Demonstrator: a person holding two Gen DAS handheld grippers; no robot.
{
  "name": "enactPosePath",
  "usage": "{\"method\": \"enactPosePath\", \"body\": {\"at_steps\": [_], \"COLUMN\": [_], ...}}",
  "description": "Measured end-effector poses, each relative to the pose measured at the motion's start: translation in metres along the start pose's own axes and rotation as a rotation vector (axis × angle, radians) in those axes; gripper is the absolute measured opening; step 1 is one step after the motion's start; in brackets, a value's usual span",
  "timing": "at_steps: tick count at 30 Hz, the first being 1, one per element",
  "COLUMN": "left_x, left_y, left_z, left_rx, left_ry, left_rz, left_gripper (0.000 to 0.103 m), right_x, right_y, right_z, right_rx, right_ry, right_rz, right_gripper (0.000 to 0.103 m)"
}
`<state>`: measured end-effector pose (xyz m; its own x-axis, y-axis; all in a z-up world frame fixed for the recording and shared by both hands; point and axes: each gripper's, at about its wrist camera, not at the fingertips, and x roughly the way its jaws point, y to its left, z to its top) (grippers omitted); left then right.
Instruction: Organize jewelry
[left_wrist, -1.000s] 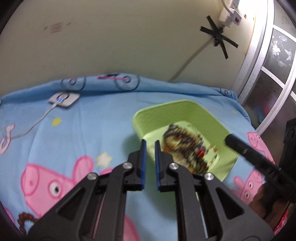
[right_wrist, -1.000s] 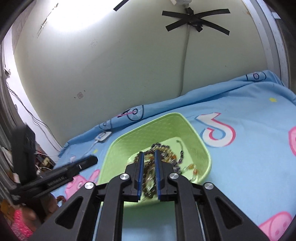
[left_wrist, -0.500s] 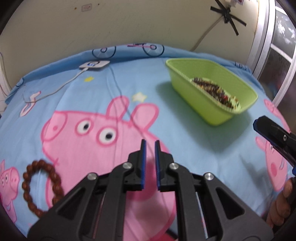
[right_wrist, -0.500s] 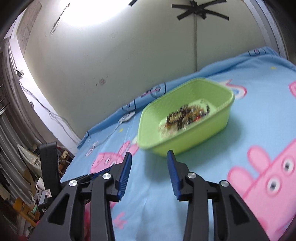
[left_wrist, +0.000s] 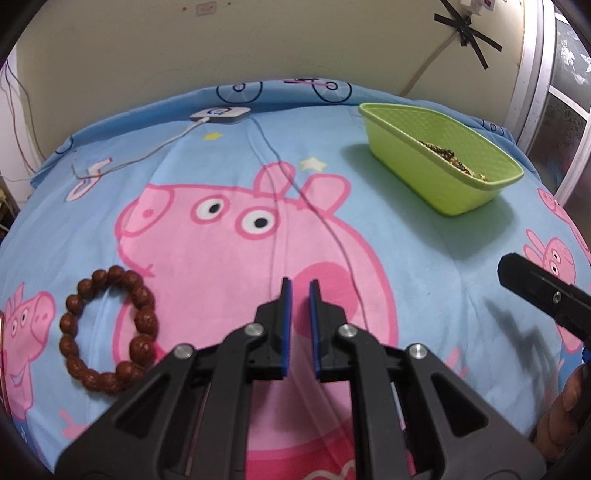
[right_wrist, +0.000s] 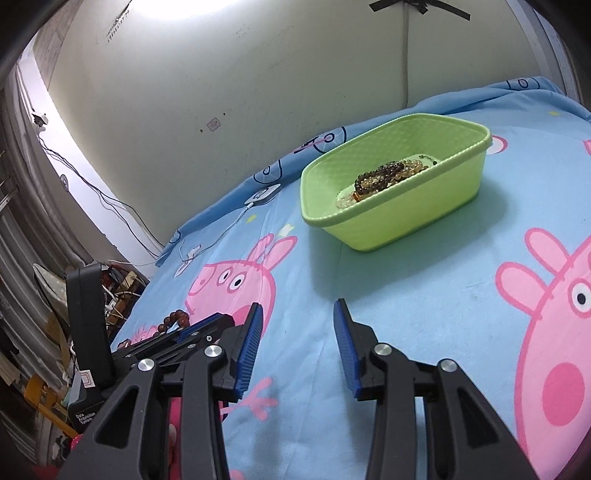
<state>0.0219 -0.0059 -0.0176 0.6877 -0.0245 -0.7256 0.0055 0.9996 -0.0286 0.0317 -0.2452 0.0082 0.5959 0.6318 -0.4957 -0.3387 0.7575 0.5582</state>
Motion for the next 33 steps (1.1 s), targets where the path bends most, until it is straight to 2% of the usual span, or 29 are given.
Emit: {"method": "enactPosePath", "body": {"at_steps": [15,33], "left_x": [-0.0005,-0.0033], "left_y": [-0.0052,-0.0077], "left_z": [-0.0001,-0.0011], "left_rx": [0.018,0.03], "left_ry": [-0.002,-0.012], "left_rz": [0.077,0.105], "left_gripper": [0.011,0.021], "right_x": [0.0011,0.0014], "right_y": [-0.0047,-0.0059], "right_z": [-0.0004,-0.0012], "right_rx": [0.02,0.033], "right_ry": [-0.006,-0.006], "right_rz": [0.017,0.024], "right_gripper": [0.022,0.022]}}
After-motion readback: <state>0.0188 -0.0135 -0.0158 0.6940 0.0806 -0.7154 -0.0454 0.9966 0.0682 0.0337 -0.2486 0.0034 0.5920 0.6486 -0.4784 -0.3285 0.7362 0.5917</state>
